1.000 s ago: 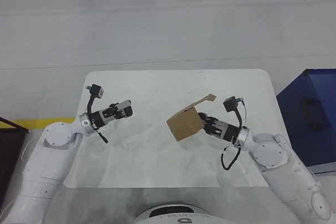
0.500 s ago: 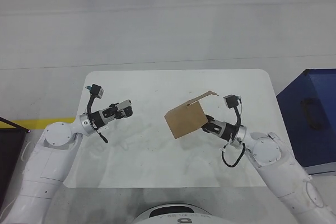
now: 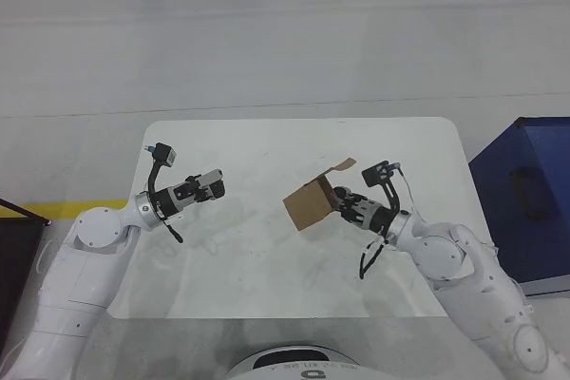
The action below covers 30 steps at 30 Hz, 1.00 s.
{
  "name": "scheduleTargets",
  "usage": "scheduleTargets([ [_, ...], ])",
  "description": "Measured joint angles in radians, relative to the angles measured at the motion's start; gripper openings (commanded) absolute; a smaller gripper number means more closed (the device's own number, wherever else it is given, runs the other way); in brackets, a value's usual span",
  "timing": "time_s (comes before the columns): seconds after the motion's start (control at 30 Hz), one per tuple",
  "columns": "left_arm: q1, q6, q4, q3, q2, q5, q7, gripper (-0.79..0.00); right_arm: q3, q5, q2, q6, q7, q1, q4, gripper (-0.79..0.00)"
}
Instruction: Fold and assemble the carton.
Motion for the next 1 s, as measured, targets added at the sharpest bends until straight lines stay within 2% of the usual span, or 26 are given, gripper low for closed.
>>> scheduleTargets([
  [0.23,0.000,0.000,0.000,0.000,0.000,0.000,0.000,0.000,-0.009,-0.139,0.000,0.080,0.026,-0.003,-0.048,-0.785],
  [0.4,0.000,0.000,0.000,0.000,0.000,0.000,0.000,0.000,-0.043,-0.329,0.000,0.209,0.117,0.005,-0.045,-0.785],
  [0.43,0.000,0.000,0.000,0.000,0.000,0.000,0.000,0.000,-0.059,-0.360,-0.002,0.227,0.140,0.010,-0.040,-0.579],
  [0.47,0.000,0.000,0.000,0.000,0.000,0.000,0.000,0.000,-0.070,-0.377,-0.003,0.236,0.155,0.015,-0.037,-0.471],
  [0.5,0.000,0.000,0.000,0.000,0.000,0.000,0.000,0.000,-0.080,-0.392,-0.005,0.243,0.169,0.019,-0.035,-0.440],
  [0.7,0.000,0.000,0.000,0.000,0.000,0.000,0.000,0.000,-0.108,-0.441,-0.012,0.271,0.188,0.027,-0.052,-0.422],
  [0.87,0.000,0.000,0.000,0.000,0.000,0.000,0.000,0.000,-0.075,-0.389,-0.012,0.238,0.171,0.009,-0.063,-0.394],
  [0.93,0.000,0.000,0.000,0.000,0.000,0.000,0.000,0.000,-0.049,-0.313,-0.013,0.194,0.136,-0.001,-0.052,-0.305],
  [0.97,0.000,0.000,0.000,0.000,0.000,0.000,0.000,0.000,-0.033,-0.281,-0.012,0.173,0.119,-0.006,-0.046,-0.228],
  [1.0,0.000,0.000,0.000,0.000,0.000,0.000,0.000,0.000,-0.016,-0.248,-0.011,0.151,0.101,-0.012,-0.039,-0.212],
])
